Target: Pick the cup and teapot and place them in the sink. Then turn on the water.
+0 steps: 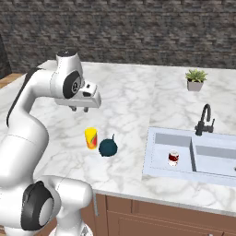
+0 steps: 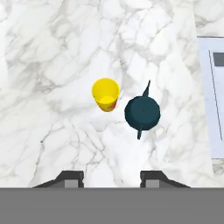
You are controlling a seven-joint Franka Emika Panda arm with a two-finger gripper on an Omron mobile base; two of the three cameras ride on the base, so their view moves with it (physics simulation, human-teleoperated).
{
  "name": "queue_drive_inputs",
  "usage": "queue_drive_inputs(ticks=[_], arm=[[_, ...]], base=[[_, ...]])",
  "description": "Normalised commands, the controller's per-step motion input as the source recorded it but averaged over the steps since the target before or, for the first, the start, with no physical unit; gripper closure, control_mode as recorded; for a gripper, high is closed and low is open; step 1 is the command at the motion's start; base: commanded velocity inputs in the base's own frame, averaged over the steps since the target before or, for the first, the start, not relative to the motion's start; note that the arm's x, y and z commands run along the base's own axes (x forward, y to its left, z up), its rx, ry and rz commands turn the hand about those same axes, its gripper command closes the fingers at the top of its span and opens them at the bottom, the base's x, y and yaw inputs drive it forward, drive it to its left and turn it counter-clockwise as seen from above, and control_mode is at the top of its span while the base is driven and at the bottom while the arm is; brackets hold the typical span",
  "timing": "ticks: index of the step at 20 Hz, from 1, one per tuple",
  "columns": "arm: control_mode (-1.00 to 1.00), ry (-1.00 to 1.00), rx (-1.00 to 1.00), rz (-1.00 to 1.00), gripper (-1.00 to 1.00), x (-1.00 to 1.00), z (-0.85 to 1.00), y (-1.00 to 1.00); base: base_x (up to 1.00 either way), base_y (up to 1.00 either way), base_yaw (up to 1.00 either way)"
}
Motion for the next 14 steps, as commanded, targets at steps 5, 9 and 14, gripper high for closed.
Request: queue_drive_inputs(ticks=[5,9,14], arm=[[-1.00,0.02,0.00,0.00,-1.00,0.00,-0.01,0.00],[-1.00,0.04,0.00,0.00,-1.00,0.00,-0.11,-0.15],[-1.00,0.11,0.00,0.00,-1.00,0.00,-0.20,-0.27]], base=[[0.00,0.00,0.00],[0.00,0.00,0.00],[0.00,0.00,0.00]])
